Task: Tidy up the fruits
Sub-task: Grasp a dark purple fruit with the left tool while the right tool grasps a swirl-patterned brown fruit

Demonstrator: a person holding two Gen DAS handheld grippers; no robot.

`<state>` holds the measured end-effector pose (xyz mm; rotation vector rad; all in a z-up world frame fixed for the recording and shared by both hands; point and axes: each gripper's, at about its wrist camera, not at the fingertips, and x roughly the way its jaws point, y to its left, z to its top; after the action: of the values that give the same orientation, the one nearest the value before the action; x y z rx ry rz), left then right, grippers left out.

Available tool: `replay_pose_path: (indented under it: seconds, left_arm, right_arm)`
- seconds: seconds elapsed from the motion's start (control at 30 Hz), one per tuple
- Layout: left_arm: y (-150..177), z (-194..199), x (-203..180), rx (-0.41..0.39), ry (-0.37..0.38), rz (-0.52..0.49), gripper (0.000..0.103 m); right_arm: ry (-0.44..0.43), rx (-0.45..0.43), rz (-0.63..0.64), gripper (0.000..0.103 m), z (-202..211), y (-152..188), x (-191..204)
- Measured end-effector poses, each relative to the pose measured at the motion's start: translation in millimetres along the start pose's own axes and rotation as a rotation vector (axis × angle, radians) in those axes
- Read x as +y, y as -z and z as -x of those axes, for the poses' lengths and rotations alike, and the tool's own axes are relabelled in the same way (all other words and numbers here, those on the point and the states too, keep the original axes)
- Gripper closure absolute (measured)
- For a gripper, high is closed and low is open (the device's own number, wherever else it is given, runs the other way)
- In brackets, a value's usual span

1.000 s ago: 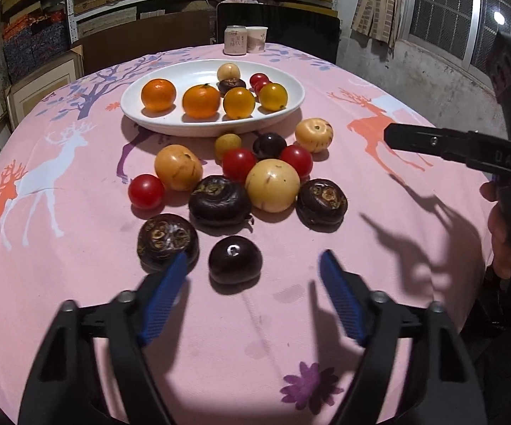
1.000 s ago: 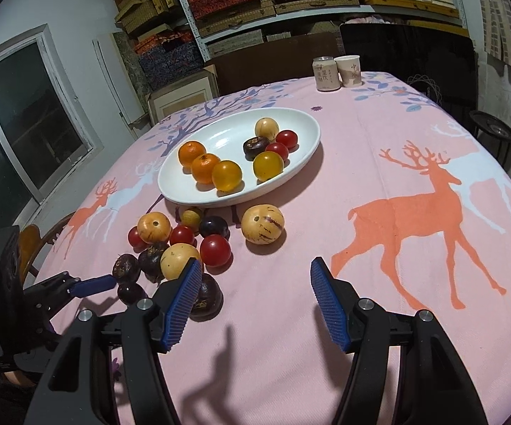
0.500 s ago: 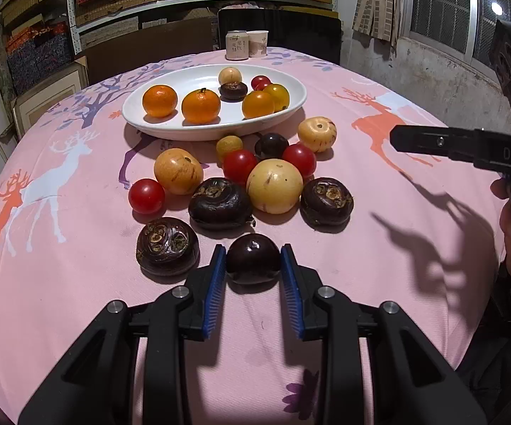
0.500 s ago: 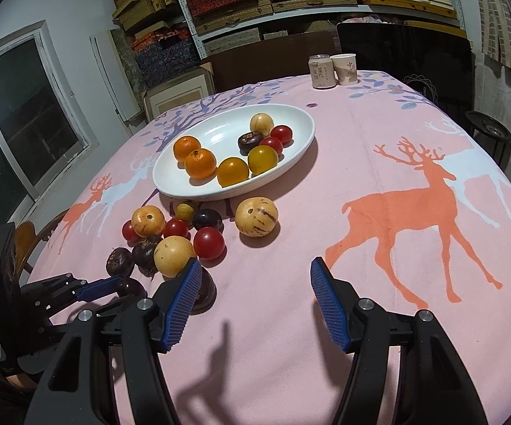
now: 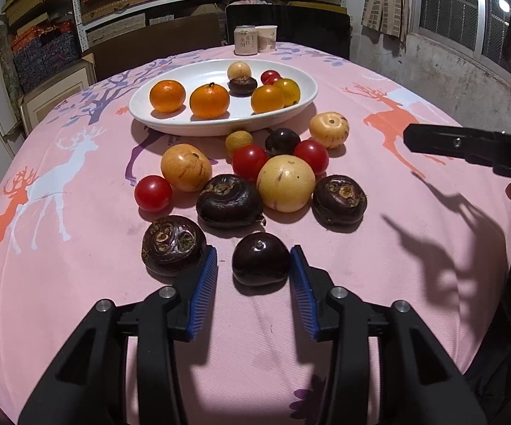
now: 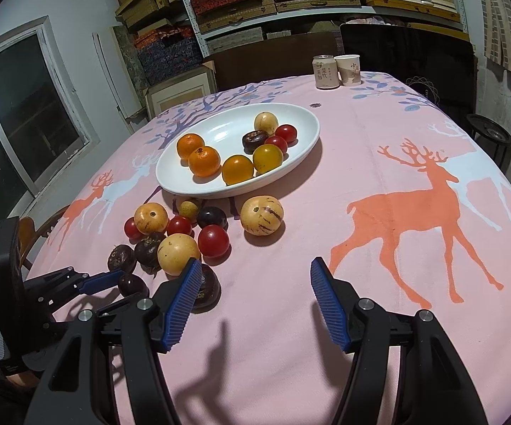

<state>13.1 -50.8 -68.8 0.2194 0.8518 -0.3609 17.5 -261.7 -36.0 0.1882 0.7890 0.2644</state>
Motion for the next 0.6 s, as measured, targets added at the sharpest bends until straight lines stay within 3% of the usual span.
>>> replay_pose_path:
  seconds: [0.1, 0.17, 0.43, 0.6]
  left_arm:
    - [-0.1, -1.2, 0.7, 0.006, 0.005, 0.003, 0.061]
    - [0.4, -0.2, 0.9, -0.001, 0.016, 0.005, 0.072]
    - [0.5, 3.1, 5.9, -0.02, 0.031, 0.035, 0.072]
    - [1.1, 12.2, 9.3, -0.048, 0.033, 0.052, 0.072]
  right_arm:
    - [0.0, 0.001, -0.002, 0.039, 0.1, 0.3, -0.1]
    - [0.002, 0.0, -0.001, 0.039, 0.1, 0.3, 0.1]
    - [-0.004, 0.01, 0.006, 0.039, -2.6, 1.6, 1.7]
    - [-0.031, 0.074, 0.071, 0.039, -14.7, 8.5, 16.7]
